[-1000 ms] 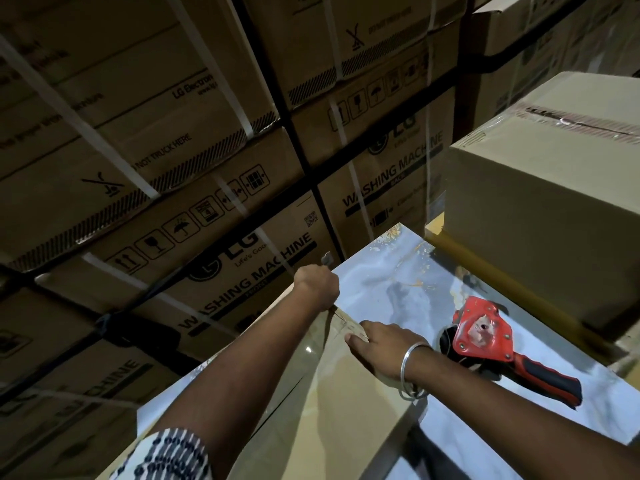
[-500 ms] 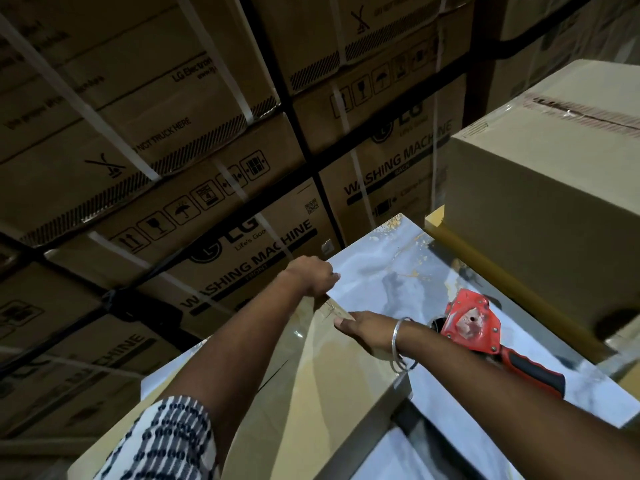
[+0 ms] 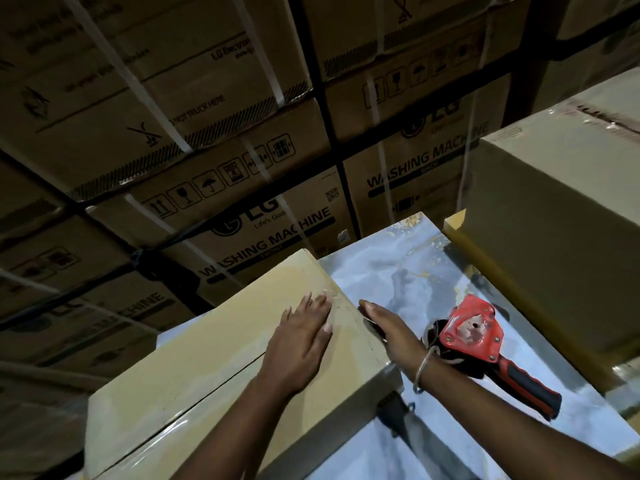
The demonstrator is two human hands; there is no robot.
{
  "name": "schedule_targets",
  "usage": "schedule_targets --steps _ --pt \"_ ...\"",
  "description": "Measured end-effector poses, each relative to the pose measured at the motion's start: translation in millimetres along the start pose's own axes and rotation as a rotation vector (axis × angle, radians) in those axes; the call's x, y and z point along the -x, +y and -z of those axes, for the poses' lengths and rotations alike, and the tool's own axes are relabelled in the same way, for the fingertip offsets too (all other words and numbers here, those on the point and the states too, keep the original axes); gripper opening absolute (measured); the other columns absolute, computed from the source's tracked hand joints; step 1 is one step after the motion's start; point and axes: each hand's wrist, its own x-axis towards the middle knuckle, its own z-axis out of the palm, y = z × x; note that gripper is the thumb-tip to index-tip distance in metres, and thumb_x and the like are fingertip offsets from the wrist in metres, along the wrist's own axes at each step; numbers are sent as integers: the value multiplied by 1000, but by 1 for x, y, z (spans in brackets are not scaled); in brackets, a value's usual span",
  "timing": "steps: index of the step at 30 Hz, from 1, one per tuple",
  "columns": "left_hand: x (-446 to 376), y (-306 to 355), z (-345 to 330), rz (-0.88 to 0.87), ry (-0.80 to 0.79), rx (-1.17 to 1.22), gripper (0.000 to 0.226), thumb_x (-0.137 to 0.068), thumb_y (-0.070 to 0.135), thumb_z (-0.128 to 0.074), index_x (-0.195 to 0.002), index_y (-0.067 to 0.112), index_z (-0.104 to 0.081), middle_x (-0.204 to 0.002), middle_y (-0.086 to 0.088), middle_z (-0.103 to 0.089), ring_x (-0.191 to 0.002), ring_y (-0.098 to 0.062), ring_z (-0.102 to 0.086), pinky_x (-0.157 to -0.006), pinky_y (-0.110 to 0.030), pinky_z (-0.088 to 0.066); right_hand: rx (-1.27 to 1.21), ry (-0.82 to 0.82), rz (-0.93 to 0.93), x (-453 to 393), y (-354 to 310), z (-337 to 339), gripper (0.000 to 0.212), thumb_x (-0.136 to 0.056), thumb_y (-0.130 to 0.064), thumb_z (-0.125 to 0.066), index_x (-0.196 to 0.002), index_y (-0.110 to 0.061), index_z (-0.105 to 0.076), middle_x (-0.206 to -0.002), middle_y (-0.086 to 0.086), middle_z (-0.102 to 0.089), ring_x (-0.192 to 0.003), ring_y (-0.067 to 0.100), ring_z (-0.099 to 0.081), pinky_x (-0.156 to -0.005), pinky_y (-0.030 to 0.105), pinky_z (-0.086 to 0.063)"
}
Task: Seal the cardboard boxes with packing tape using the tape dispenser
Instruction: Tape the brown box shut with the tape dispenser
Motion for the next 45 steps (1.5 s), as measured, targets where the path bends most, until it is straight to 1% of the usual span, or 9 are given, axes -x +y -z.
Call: schedule_targets --steps 4,6,8,14,18,24,31,41,45 --pt "22 -3 -1 108 -89 -37 63 -101 60 -15 -158 40 4 -161 26 12 -149 1 16 -121 -29 3 -18 247 166 7 9 -12 19 -104 -14 -53 -109 -16 -71 -108 4 -75 -109 20 -69 -89 29 -53" --pt "30 -7 1 134 -103 -61 66 -97 63 -11 -156 42 9 -160 27 16 -148 2 19 -120 -30 4 207 374 256 13 5 -11 17 -101 -13 -58 -103 -24 -71 -93 -5 -77 -87 9 -72 -80 32 -55" --pt "39 -14 3 169 -110 -60 66 -96 65 -9 -156 44 8 -159 29 17 -147 4 21 -121 -30 6 511 400 312 18 1 -10 18 -100 -19 -58 -111 -30 -68 -97 -8 -76 -78 10 -70 -76 35 -56" --pt "71 -35 9 243 -94 -56 59 -97 65 -8 -153 52 5 -157 36 15 -146 6 20 -122 -34 5 1271 205 431 21 -30 -19 53 -99 -20 -49 -152 -18 -43 -157 1 -43 -133 27 -53 -99 38 -47" --pt "88 -49 11 292 -73 -34 62 -95 70 -4 -153 51 8 -157 35 18 -145 8 22 -123 -36 6 1482 -40 493 18 -42 -47 63 -105 -40 -37 -161 -16 -19 -170 0 -12 -156 15 -12 -124 42 -12" --pt "137 -82 18 339 -27 19 72 -85 81 6 -151 53 10 -155 36 20 -144 7 24 -120 -33 10 1627 -74 329 13 -22 -69 77 -101 -62 -27 -163 -24 0 -170 -8 7 -156 10 6 -124 48 -5" --pt "221 -134 33 459 -22 -69 78 -77 83 12 -149 55 14 -154 36 24 -146 1 24 -122 -39 3 1723 -1 239 16 -22 -80 65 -104 -51 -27 -161 -37 -1 -169 -13 10 -155 9 6 -124 54 -10" --pt "264 -168 39 453 44 -41 102 -63 87 28 -153 39 20 -155 25 26 -145 -2 24 -119 -45 12 1765 255 21 25 0 -145 78 -102 -60 -24 -162 -19 5 -169 4 15 -156 23 12 -122 61 0" --pt "264 -175 31 401 109 7 114 -61 82 35 -159 28 9 -164 14 15 -148 -6 18 -121 -36 2 1790 180 40 42 32 -207 88 -100 -66 -21 -161 -9 5 -169 12 14 -156 24 14 -121 62 1"
